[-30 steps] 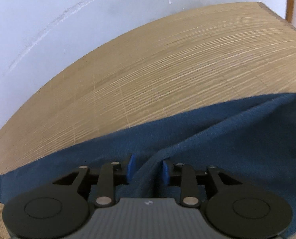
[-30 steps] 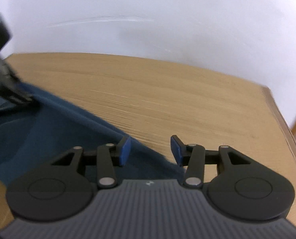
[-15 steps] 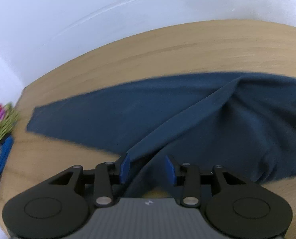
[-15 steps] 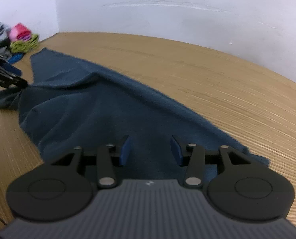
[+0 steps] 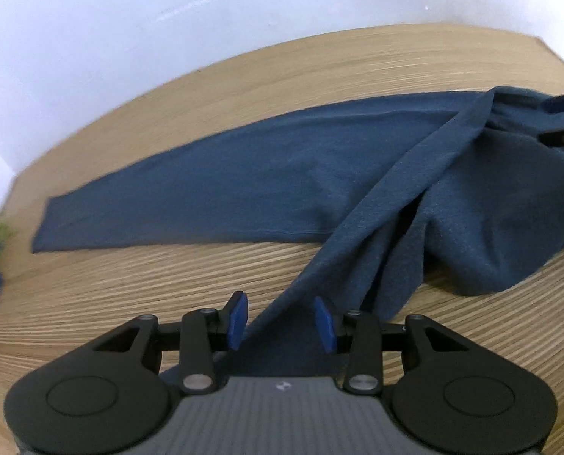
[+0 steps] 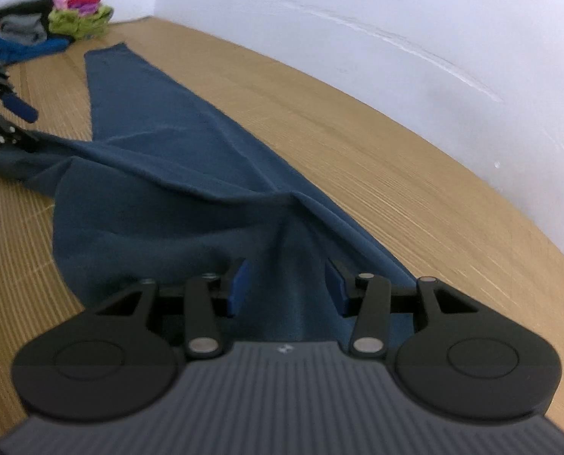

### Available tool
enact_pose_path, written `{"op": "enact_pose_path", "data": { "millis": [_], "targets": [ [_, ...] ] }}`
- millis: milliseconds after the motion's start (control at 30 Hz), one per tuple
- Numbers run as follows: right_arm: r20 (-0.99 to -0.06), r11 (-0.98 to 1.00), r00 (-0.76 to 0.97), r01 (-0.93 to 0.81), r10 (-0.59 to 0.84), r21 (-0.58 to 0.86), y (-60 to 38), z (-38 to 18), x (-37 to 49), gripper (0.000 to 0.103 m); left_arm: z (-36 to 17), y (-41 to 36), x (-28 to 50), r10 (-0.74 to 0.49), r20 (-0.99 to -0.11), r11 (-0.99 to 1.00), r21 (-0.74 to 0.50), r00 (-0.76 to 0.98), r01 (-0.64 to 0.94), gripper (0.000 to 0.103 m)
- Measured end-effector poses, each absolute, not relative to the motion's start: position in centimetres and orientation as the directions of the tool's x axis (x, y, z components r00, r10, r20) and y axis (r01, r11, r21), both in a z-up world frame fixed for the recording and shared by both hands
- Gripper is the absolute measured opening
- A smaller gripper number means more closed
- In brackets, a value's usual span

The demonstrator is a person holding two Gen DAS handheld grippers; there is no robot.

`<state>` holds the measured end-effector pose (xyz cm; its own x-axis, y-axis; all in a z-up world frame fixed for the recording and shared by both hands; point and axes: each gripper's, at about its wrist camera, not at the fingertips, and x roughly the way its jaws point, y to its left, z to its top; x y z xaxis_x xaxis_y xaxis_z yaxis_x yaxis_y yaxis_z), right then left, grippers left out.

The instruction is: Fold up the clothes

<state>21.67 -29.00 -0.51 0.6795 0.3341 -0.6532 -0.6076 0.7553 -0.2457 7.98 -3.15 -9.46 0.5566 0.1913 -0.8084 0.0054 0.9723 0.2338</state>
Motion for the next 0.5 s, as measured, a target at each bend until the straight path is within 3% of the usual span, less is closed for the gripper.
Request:
{"op": "enact_pose_path", "data": {
  "millis": [167,233,267,500],
  "targets": [
    [-0.665,0.702,0.681,-0.634,0.307,-0.325,-26.8,-0.7,21.7,0.047,-11.3,-2.0,9.1,0.137,-0.821,0.986,0.167,0.554,0.003,0.040],
    [-0.665,0.681,0.682,-0.643,0.303,-0.350,-26.4,-0.8,22.1,0.047,-11.2,-1.9,9.3,0.120,-0.815,0.990,0.141,0.566,-0.007,0.023],
    [-0.666,0.670,0.682,-0.649,0.301,-0.361,-26.3,-0.9,22.4,0.047,-11.2,-1.9,9.4,0.111,-0.812,0.992,0.128,0.572,-0.011,0.009],
    [-0.641,0.576,0.708,-0.668,0.298,-0.471,-24.6,-1.5,24.2,0.047,-8.4,-2.6,9.6,0.177,-0.748,0.984,0.154,0.639,-0.092,0.006]
  ]
}}
